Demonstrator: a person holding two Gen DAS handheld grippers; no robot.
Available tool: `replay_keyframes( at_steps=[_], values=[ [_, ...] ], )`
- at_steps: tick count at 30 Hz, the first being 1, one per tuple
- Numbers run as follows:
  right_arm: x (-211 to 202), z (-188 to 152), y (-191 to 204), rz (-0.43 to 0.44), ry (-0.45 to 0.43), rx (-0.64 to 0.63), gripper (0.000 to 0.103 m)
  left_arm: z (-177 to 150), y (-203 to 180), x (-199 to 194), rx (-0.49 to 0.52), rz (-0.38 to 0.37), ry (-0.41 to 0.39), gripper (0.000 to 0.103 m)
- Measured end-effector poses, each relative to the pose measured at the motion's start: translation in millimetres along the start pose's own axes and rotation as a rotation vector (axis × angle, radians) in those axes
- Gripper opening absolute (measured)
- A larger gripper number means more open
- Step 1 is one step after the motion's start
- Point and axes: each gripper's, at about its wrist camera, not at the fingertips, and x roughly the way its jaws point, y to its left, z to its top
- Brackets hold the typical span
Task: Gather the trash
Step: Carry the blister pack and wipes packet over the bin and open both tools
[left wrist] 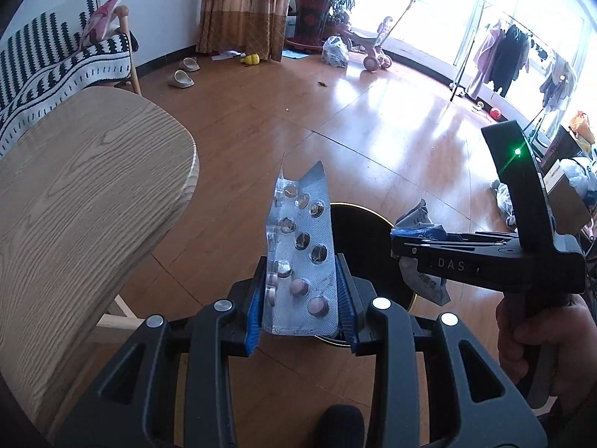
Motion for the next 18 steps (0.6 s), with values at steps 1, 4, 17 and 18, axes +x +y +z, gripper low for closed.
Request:
replay_keyframes(
  at_steps=[1,4,17,18],
  values=[
    [0.2,-0.2,-1.0,0.001,-0.001,0.001,0.039,0.8,-0.7,1.9,0.000,-0.002,0.003,0.034],
    [-1.4,2.2,-2.9,0.006,-0.010,0.014,0.049,0.4,-7.1,4.6,0.006,-0.008,0.006,0.034],
    [-30.9,8.5,-24.2,-0.034,-0.117,0.120,0.073,0.5,-25.4,38.6,0.027,-0.109,0.069,0.034],
    [-33.0,8.5,-26.4,-0.033,-0.122,0.130,0.073,-0.8,-28.6,44.4,0.031,-0.116,0.078,0.034]
  ],
)
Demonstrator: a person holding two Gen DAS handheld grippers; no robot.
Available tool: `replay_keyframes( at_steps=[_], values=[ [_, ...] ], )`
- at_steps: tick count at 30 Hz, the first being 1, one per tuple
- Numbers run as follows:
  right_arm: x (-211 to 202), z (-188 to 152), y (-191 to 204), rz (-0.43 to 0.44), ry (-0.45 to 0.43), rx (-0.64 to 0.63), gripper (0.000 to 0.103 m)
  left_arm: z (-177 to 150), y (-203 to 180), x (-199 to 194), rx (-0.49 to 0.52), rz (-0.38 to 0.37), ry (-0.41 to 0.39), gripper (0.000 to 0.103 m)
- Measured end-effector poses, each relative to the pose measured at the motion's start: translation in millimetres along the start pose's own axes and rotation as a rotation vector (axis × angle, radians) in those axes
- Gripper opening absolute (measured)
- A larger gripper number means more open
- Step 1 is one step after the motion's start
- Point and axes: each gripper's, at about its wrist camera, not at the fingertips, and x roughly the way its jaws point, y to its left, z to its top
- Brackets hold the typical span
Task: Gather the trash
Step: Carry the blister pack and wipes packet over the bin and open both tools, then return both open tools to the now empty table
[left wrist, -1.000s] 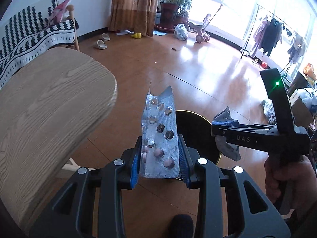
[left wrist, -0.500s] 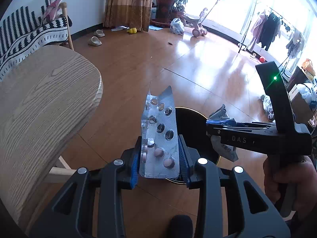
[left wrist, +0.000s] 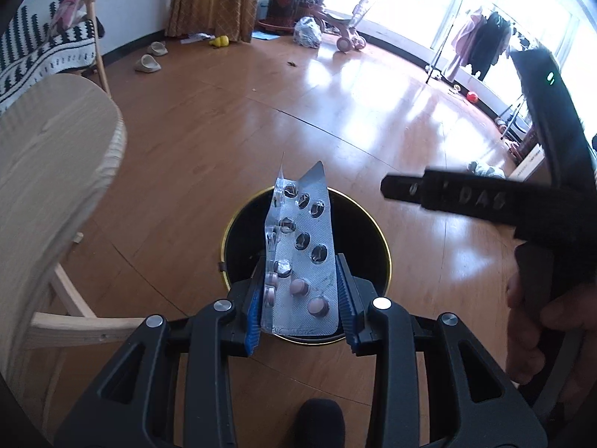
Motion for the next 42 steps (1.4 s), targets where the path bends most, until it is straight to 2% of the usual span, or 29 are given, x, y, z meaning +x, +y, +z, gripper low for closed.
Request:
replay_keyframes(
  at_steps=[7,9,10,11,15,20,24,29,35,40,42],
  values=[
    [-9.9,0.8,-14.9,-0.023,-0.022,0.039,0.077,1.2,-7.7,16.3,0.002,-0.047,0.017,0.035],
    [-12.7,0.7,-19.0,-0.030,-0.028,0.049,0.078,4.4,-9.9,17.3,0.009,-0.045,0.017,0.055],
    [-14.2,1.6,-22.2,-0.031,-0.033,0.056,0.078,4.2,-8.9,15.0,0.009,-0.035,0.004,0.076],
    [-15.9,2.0,-23.5,-0.029,-0.036,0.061,0.078,4.7,-8.1,11.5,0.005,-0.019,-0.019,0.081],
    [-20.2,3.6,-19.8,-0.015,-0.036,0.065,0.078,8.0,1.2,1.4,-0.018,-0.013,-0.028,0.082],
    [-30.4,9.0,17.1,0.014,-0.050,0.010,0.083,8.4,27.4,-38.8,-0.058,0.038,-0.087,0.091],
    [-42.2,8.7,71.4,0.063,-0.076,-0.076,0.088,2.2,76.9,-96.9,-0.140,0.147,-0.148,0.093],
    [-51.8,-8.2,178.1,0.141,-0.092,-0.260,0.091,-17.5,152.0,-162.5,-0.262,0.321,-0.170,0.094],
    [-64.3,-59.4,318.8,0.262,-0.094,-0.505,0.091,-72.7,245.5,-257.1,-0.378,0.558,-0.234,0.094],
    [-77.0,-109.6,417.4,0.364,-0.102,-0.675,0.092,-131.0,307.7,-322.6,-0.516,0.678,-0.272,0.094],
    [-80.5,-129.0,447.1,0.397,-0.105,-0.726,0.093,-154.3,329.9,-342.3,-0.582,0.699,-0.278,0.094]
  ],
)
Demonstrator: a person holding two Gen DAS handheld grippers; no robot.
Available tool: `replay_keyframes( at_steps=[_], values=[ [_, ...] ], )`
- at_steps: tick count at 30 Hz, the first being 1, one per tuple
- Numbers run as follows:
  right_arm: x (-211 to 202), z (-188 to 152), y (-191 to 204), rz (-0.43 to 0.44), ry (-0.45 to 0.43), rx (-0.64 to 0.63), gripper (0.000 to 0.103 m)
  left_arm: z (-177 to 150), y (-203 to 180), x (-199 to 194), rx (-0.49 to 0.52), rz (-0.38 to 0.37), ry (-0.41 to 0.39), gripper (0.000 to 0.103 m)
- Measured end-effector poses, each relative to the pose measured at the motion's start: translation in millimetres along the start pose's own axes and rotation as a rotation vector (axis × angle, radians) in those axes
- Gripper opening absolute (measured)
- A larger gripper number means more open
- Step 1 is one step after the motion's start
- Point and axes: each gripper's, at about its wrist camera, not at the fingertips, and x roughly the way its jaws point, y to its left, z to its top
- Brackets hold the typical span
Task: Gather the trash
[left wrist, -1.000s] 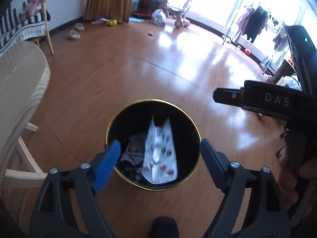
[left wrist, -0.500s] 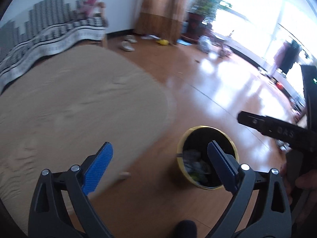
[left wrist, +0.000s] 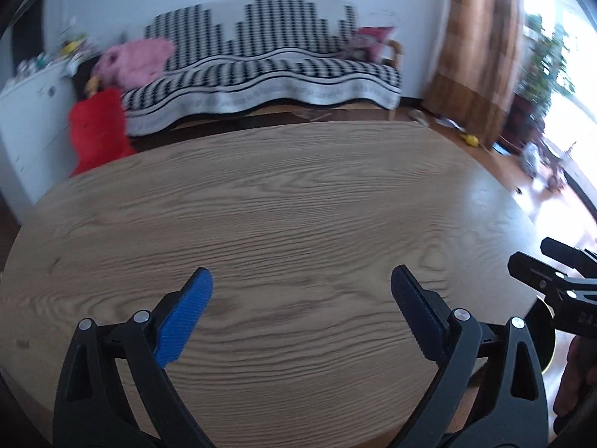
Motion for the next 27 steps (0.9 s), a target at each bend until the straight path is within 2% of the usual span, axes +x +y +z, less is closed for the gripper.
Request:
replay_keyframes(
  at_steps=[5,10,27],
  values=[
    [25.9,3.2,58.1,0.043,0.020,-0.077,0.094,-5.3,61.3,-5.2,-0.067,0.071,-0.006,0.094],
    [43.5,3.4,89.6,0.054,0.037,-0.102,0.094,-4.5,95.7,-1.1,-0.097,0.094,-0.012,0.094],
    [51.2,-8.4,85.9,0.048,0.061,-0.100,0.094,-11.7,78.4,-0.4,-0.040,0.100,-0.021,0.094]
  ],
)
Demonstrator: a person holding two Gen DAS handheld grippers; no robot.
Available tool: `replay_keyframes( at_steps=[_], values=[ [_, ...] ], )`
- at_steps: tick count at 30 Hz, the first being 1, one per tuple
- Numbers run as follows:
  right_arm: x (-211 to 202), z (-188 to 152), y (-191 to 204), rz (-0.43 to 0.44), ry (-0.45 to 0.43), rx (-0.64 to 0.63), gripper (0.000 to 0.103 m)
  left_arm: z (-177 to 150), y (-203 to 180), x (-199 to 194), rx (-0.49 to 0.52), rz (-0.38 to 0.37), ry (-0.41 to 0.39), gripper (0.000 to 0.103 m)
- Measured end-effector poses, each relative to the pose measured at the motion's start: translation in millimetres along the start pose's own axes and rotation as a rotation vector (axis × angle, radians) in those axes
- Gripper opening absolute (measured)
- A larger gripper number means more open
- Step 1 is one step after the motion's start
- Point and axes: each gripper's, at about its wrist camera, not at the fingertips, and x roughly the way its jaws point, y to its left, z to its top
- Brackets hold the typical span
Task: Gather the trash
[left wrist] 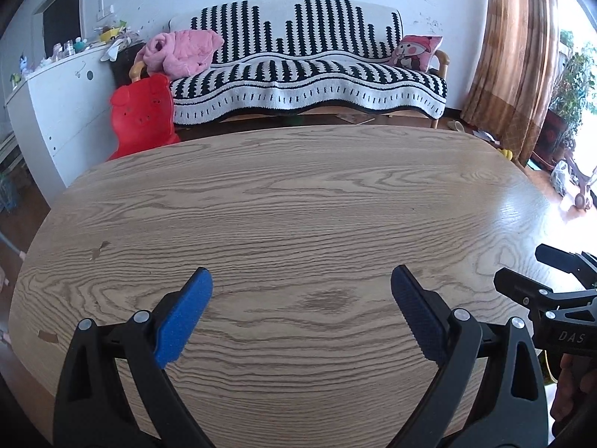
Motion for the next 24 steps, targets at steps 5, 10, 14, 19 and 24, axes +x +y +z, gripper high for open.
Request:
replay_keyframes(
  at_steps=[5,10,14,19,24],
  values=[
    [-1.7,-0.4,-2.2,0.000,0.002,-0.004,0.094,-0.8,-1.7,-1.1,0.000,0.001,0.002,0.094],
    [-1.5,-1.2,-1.6,-0.001,0.003,-0.004,0.094,-1.8,-2.4,-0.4,-0.003,0.005,0.005,0.094],
    [-1.4,-1.0,-1.2,-0.001,0.003,-0.005,0.094,-2.7,-2.6,-0.6,-0.003,0.005,0.005,0.094],
    [-1.1,-1.9,-1.3,0.000,0.006,-0.006,0.094,-2.7,-2.7,-1.1,-0.004,0.006,0.006,0.094],
    [-1.1,-2.3,-1.4,-0.001,0.006,-0.005,0.095,-2.0,-1.8,-0.6,-0.003,0.005,0.006,0.094]
  ],
)
